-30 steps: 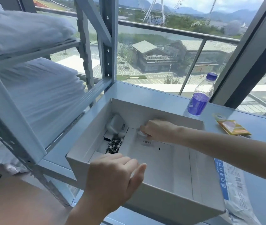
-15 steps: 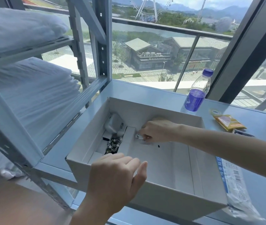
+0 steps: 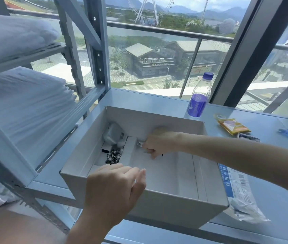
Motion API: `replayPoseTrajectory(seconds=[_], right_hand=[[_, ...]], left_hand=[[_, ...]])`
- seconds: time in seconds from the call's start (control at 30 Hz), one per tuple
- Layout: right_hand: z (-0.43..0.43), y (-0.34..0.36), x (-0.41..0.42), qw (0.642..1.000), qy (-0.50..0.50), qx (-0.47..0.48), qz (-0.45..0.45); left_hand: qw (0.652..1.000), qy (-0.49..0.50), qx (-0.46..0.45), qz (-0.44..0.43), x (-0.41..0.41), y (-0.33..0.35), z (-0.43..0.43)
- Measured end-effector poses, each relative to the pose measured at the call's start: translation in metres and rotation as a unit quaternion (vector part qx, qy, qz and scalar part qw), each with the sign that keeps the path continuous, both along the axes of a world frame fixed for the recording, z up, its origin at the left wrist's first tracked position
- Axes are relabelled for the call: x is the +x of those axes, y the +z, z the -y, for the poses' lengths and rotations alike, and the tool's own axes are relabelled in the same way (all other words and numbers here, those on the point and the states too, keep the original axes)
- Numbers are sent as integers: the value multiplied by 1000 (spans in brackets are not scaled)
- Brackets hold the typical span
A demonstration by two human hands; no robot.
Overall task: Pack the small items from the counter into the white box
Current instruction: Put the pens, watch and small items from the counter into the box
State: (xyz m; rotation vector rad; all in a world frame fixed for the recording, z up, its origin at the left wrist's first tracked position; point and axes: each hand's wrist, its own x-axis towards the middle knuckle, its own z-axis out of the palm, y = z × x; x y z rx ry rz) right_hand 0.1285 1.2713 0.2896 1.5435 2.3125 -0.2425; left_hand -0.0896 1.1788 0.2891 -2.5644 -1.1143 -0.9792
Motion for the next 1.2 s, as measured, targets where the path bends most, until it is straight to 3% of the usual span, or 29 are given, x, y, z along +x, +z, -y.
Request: replayPoseTrajectory(seconds=[0.17, 0.3, 0.4, 0.53, 0.63, 0.8, 1.0, 1.2], right_hand=[[16, 20, -1, 998, -15, 30, -47], [36, 45, 13, 992, -22, 103, -74], [67, 64, 55, 969, 20, 221, -106], [128, 82, 126, 939, -34, 278, -197], [170, 78, 173, 932, -92, 320, -142], [232, 49, 239, 936, -200, 269, -106], [289, 1, 303, 918, -330, 191, -111], [319, -27, 337, 916, -355, 154, -105]], left_hand=[[999, -15, -38, -8, 7, 7, 4], [992, -98, -77, -23, 34, 11, 19], [982, -164, -98, -9, 60, 19, 27], [977, -196, -80, -16, 98, 29, 40], [968, -235, -83, -35, 132, 33, 57], [951, -286, -92, -79, 197, 15, 91], [926, -198, -209, -244, 274, -38, 96], [927, -132, -230, -264, 319, -90, 86]])
